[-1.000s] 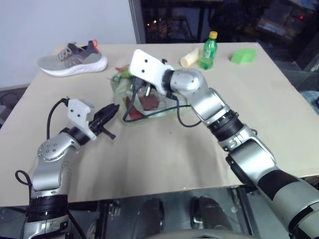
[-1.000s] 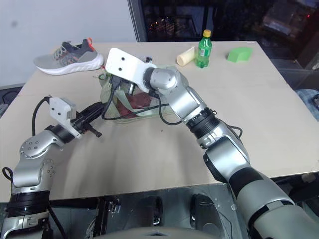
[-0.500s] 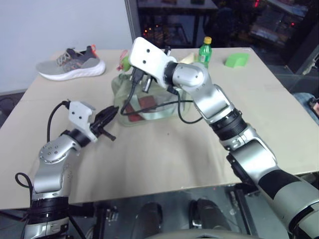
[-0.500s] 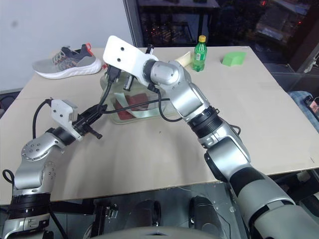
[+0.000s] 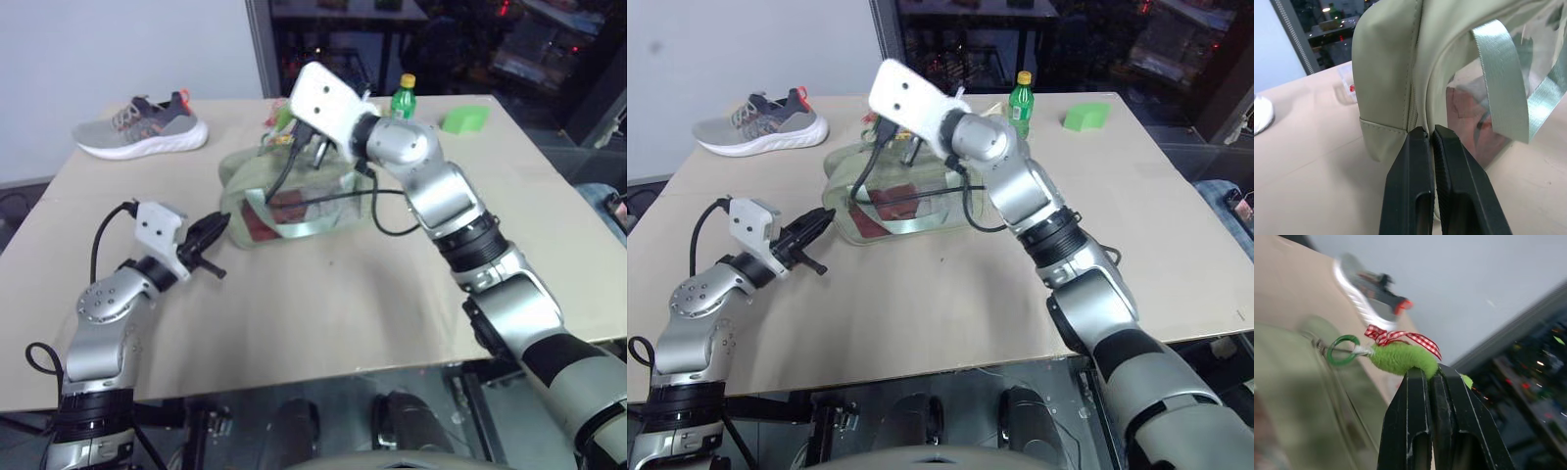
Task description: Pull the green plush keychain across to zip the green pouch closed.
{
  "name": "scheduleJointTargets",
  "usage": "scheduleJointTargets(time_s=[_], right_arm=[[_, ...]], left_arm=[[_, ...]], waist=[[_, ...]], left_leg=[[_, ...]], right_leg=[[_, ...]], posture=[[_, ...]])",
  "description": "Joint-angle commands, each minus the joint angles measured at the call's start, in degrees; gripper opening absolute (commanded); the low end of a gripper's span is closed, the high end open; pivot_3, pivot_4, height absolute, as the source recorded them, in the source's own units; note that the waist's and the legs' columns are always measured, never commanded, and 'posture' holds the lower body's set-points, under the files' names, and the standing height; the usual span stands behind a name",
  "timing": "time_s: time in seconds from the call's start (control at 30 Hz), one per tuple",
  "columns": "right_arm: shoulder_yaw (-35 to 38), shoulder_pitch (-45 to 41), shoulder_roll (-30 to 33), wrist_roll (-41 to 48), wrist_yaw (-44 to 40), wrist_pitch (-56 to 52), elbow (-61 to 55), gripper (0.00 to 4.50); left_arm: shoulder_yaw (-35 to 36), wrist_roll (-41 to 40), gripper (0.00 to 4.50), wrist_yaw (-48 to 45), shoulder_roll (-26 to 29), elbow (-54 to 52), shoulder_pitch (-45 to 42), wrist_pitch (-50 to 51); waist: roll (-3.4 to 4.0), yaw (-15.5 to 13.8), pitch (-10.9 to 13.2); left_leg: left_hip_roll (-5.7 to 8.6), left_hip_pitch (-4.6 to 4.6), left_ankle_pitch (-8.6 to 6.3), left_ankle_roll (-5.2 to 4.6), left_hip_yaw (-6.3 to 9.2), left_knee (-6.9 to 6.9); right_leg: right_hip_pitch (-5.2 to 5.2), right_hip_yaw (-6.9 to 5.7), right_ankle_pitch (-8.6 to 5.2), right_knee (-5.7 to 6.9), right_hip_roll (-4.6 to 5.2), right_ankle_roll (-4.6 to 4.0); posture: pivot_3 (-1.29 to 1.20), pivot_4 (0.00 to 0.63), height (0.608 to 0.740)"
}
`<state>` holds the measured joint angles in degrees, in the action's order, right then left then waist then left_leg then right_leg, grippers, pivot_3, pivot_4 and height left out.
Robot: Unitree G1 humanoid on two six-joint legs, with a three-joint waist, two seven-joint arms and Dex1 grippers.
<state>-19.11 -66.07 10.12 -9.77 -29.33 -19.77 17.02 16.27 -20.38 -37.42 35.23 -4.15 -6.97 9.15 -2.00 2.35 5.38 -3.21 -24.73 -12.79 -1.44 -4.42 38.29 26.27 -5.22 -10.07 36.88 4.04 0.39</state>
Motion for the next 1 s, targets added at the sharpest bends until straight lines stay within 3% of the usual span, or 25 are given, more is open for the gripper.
scheduleJointTargets(time_s=[0.03,0.37,0.57,0.77,1.0], right_arm=[[5.8,-0.1,4.5,-1.6,5.1,1.0,1.9,0.04],[8.7,6.2,11.0,-1.9,11.4,4.2,15.3,0.04],[4.8,12.5,9.7,-4.1,13.5,8.7,27.1,0.04],[1.9,13.4,8.3,-6.8,14.8,12.5,34.9,0.04],[2.2,13.9,8.5,-6.2,12.1,13.7,34.9,0.04]], left_arm=[[1.4,0.8,0.00,1.9,0.4,1.0,0.6,1.4],[2.0,-0.1,0.00,3.2,0.3,1.3,0.0,3.1],[2.4,-0.4,0.00,3.9,0.1,1.9,-0.7,3.9],[2.5,-1.1,0.00,4.0,0.2,2.1,-1.1,4.4],[3.0,-2.4,0.00,3.6,-0.2,1.2,-1.0,4.9]], waist=[[0.02,0.1,-0.1],[0.45,0.2,-0.5],[0.46,0.2,-0.7],[0.82,0.4,-1.1],[0.87,0.4,-1.5]], left_leg=[[0.01,0.01,0.00,0.00,-0.02,0.00],[0.01,0.17,-0.05,-0.11,-0.07,0.00],[0.03,0.62,-0.08,-0.16,-0.10,-0.01],[0.01,0.90,-0.09,-0.17,-0.22,-0.05],[0.01,0.96,-0.09,-0.18,-0.27,-0.05]], right_leg=[[0.00,0.02,0.00,0.00,0.00,0.00],[-0.09,0.11,0.00,0.07,-0.02,0.00],[-0.59,0.14,-0.01,-0.01,-0.02,0.00],[-0.69,0.34,-0.04,0.11,-0.05,0.06],[-0.71,0.41,-0.05,0.12,-0.06,0.06]], posture=[[0.00,0.000,0.740],[0.00,0.000,0.740],[0.00,0.000,0.740],[0.00,0.000,0.740],[0.00,0.000,0.740]])
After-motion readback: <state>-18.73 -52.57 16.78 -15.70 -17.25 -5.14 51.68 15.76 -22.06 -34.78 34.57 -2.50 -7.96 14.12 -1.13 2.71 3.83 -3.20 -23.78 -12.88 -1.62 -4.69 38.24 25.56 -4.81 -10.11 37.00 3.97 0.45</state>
